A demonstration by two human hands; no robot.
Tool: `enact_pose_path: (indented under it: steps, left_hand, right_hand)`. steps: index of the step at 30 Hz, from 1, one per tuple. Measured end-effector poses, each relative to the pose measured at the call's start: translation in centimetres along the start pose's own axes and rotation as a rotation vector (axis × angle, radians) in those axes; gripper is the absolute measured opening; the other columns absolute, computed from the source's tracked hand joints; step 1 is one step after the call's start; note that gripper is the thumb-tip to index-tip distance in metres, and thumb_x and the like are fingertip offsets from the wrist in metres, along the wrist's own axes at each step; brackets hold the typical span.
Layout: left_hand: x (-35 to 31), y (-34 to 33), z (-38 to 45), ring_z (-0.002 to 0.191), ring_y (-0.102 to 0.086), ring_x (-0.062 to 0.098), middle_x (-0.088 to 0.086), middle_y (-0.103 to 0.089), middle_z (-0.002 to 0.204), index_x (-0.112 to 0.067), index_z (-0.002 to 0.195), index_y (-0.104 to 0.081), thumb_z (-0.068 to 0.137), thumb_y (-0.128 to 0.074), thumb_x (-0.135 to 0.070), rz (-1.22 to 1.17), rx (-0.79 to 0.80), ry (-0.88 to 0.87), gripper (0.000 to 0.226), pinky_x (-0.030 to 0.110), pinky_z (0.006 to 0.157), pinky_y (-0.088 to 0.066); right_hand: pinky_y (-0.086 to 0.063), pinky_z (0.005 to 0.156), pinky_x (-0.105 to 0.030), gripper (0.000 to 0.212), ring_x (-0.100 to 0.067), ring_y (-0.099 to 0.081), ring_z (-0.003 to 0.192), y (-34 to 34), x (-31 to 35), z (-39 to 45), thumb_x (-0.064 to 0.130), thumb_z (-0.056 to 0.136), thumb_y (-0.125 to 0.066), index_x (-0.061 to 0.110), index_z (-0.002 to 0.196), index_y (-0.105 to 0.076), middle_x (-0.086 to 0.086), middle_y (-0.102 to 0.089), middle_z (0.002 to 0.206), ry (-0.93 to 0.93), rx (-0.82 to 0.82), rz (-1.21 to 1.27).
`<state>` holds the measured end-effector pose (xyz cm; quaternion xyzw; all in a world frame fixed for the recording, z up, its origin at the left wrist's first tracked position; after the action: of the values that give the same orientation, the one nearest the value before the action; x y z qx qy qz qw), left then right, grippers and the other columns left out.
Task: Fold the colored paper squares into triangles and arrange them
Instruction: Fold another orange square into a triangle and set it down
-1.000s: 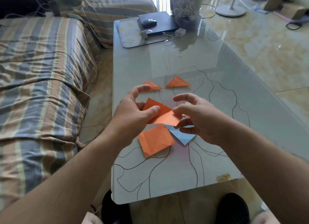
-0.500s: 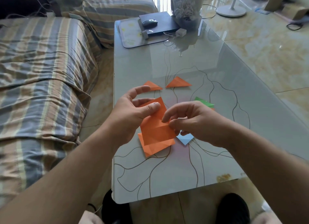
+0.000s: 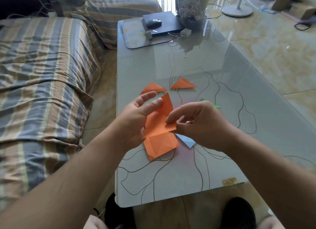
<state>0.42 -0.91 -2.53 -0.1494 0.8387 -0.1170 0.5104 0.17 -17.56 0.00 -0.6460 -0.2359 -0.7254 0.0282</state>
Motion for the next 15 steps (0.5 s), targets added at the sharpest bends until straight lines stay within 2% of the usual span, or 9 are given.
enact_pose_path:
  steps: [3,5,7,10,12,15]
  left_hand:
    - [0.0,-0.1,0.2,0.100,-0.071,0.027,0.018,-0.073,0.120,-0.023,0.130,-0.060,0.106,-0.053,-0.021,-0.156,-0.063,0.012,0.025,0.043,0.078,-0.065]
    - [-0.3,0.0,0.1,0.094,-0.073,0.028,0.018,-0.074,0.112,-0.026,0.121,-0.059,0.111,-0.041,-0.017,-0.089,-0.101,-0.064,0.022,0.044,0.080,-0.065]
    - [-0.8,0.1,-0.2,0.086,-0.075,0.027,0.013,-0.074,0.105,-0.027,0.113,-0.054,0.111,-0.039,-0.010,0.064,-0.102,-0.194,0.023,0.044,0.082,-0.064]
    - [-1.4,-0.2,-0.8,0.090,-0.076,0.029,0.016,-0.071,0.113,-0.026,0.109,-0.055,0.103,-0.049,0.008,0.279,-0.016,-0.387,0.035,0.043,0.086,-0.063]
    - [-1.6,-0.7,-1.2,0.093,-0.076,0.031,0.020,-0.070,0.114,-0.023,0.106,-0.061,0.097,-0.061,0.010,0.370,0.038,-0.476,0.034,0.043,0.089,-0.062]
    - [-1.7,-1.1,-1.6,0.094,-0.075,0.030,0.016,-0.076,0.104,-0.015,0.101,-0.070,0.089,-0.071,0.008,0.391,0.032,-0.563,0.027,0.044,0.091,-0.061]
  right_hand:
    - [-0.063,0.077,-0.033,0.028,-0.022,-0.076,0.075,1.1,0.3,0.2,0.001,0.077,-0.087,0.028,0.081,-0.081,0.003,-0.079,0.081,0.017,-0.094,0.079]
    - [-0.061,0.075,-0.029,0.027,-0.024,-0.076,0.074,1.8,0.4,0.4,-0.004,0.079,-0.084,0.023,0.084,-0.079,-0.001,-0.079,0.080,0.036,-0.141,0.124]
    - [-0.059,0.071,-0.024,0.026,-0.022,-0.076,0.071,2.4,0.4,0.4,-0.005,0.080,-0.083,0.021,0.085,-0.079,-0.004,-0.078,0.079,0.043,-0.188,0.151]
    - [-0.054,0.067,-0.019,0.027,-0.021,-0.076,0.069,2.7,0.5,0.6,-0.004,0.079,-0.084,0.023,0.083,-0.079,-0.002,-0.078,0.077,0.043,-0.236,0.176]
    - [-0.055,0.067,-0.020,0.028,-0.022,-0.077,0.070,2.8,0.5,0.7,-0.003,0.079,-0.084,0.024,0.082,-0.079,-0.001,-0.078,0.079,0.055,-0.246,0.192]
    - [-0.057,0.069,-0.023,0.029,-0.024,-0.077,0.071,2.7,0.5,0.7,-0.004,0.079,-0.083,0.024,0.082,-0.079,-0.003,-0.078,0.081,0.062,-0.239,0.214]
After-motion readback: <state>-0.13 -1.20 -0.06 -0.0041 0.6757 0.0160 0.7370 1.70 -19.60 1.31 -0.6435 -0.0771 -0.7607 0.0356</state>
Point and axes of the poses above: each hand's wrist, its own z-axis towards the middle knuckle, its own y-axis out of the back of the hand, x = y × z, the point moved 6 cm from there along z, towards the middle knuckle
